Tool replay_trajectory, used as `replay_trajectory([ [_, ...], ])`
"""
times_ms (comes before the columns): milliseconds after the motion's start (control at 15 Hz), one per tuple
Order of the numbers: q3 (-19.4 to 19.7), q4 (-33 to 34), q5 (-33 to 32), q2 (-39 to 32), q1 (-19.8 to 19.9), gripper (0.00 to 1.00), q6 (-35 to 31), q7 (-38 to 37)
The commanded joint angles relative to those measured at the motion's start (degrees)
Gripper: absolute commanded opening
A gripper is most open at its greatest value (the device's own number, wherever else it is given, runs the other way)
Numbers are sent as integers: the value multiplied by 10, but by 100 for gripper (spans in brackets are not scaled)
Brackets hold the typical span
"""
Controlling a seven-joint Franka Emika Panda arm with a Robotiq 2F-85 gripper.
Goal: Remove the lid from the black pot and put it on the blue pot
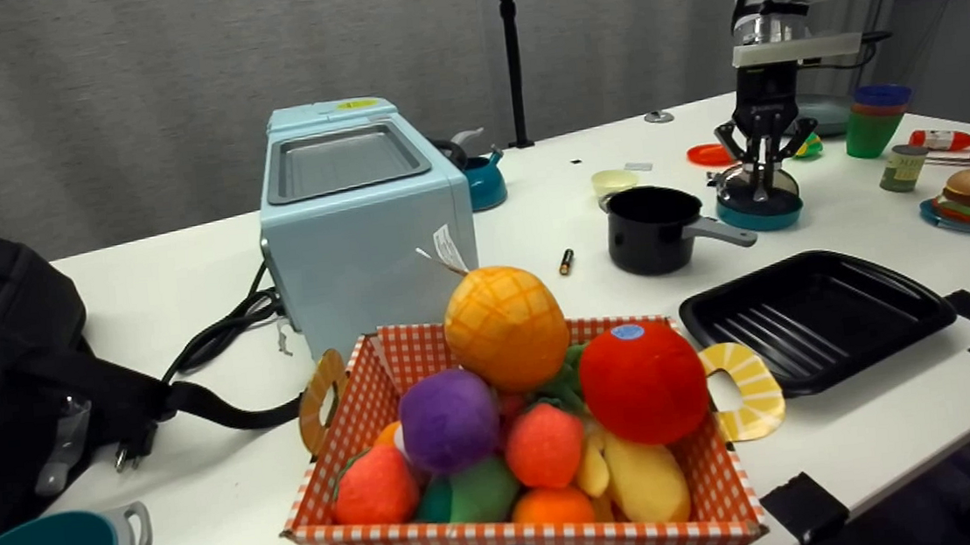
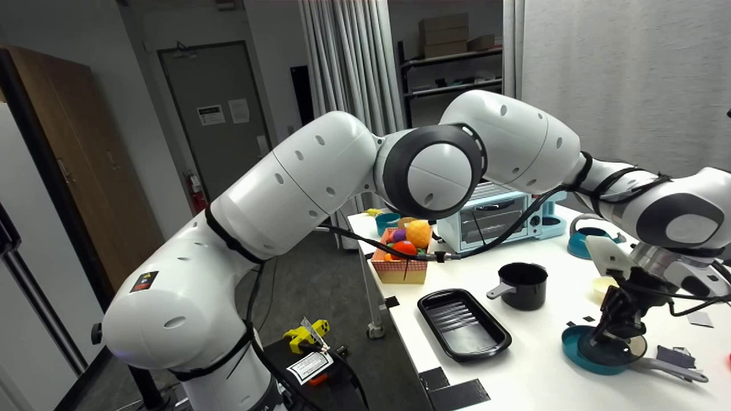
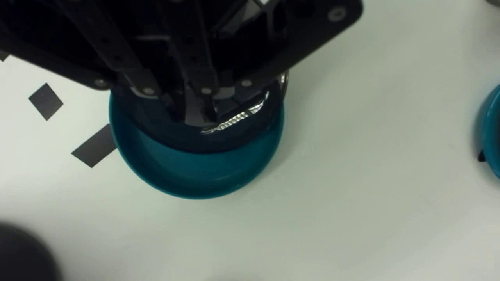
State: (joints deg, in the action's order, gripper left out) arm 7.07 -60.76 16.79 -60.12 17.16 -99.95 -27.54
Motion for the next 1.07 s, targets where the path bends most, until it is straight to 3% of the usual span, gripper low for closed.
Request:
replay_trajectory([
  [0, -10, 74, 23, -40, 12, 4, 13, -15],
  [400, -30, 120, 35, -57, 9, 4, 18, -30],
  [1000, -65, 118, 59, -61, 14, 4, 31, -59],
])
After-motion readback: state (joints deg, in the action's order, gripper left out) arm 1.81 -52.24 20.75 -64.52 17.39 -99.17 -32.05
